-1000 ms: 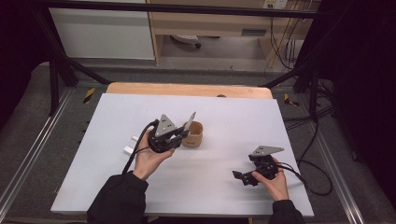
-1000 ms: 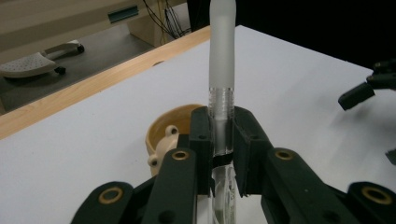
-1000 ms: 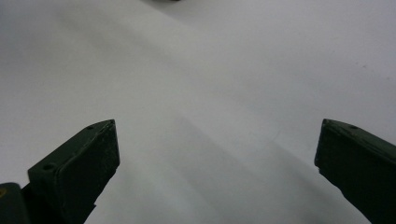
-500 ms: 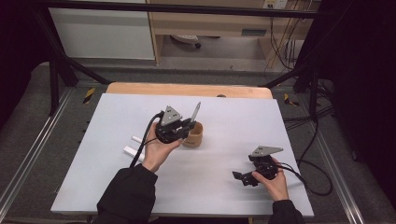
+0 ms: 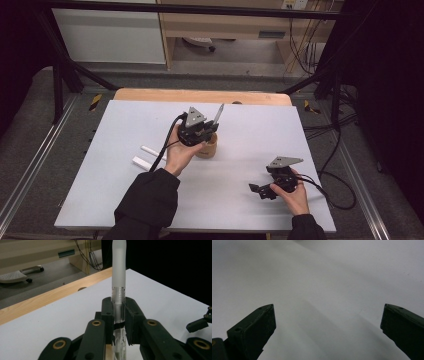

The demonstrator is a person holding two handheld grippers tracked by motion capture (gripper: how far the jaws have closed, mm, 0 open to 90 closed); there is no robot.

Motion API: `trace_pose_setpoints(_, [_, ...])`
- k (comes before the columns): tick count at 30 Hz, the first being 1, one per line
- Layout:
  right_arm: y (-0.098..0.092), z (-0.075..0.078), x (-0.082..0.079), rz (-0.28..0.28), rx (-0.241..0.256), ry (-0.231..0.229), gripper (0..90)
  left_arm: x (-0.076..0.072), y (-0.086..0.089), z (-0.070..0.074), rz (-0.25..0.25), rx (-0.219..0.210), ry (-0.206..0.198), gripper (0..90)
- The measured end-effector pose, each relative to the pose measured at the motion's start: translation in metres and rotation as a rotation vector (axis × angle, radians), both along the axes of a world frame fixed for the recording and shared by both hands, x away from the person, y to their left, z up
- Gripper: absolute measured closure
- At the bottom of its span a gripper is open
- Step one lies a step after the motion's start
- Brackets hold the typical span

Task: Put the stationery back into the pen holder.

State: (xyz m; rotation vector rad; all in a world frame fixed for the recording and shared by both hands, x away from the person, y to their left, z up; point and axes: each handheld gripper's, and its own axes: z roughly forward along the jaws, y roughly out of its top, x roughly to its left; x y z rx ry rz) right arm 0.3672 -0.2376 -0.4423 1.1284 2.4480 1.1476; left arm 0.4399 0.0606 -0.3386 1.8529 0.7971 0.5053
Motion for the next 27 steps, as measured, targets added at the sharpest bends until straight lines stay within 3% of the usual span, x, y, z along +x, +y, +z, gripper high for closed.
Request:
trace_pose_setpoints(18, [0.001, -0.001, 0.0, 0.006, -0.001, 0.007, 0.8, 0.031, -0.011, -0.019, 0.023, 0.039, -0.025, 78.7])
trace_pose_setpoints(27, [0.001, -0.001, -0.001, 0.01, -0.002, 0.008, 0.8, 0.039, -0.012, -0.033, 0.015, 0.071, -0.004, 78.6])
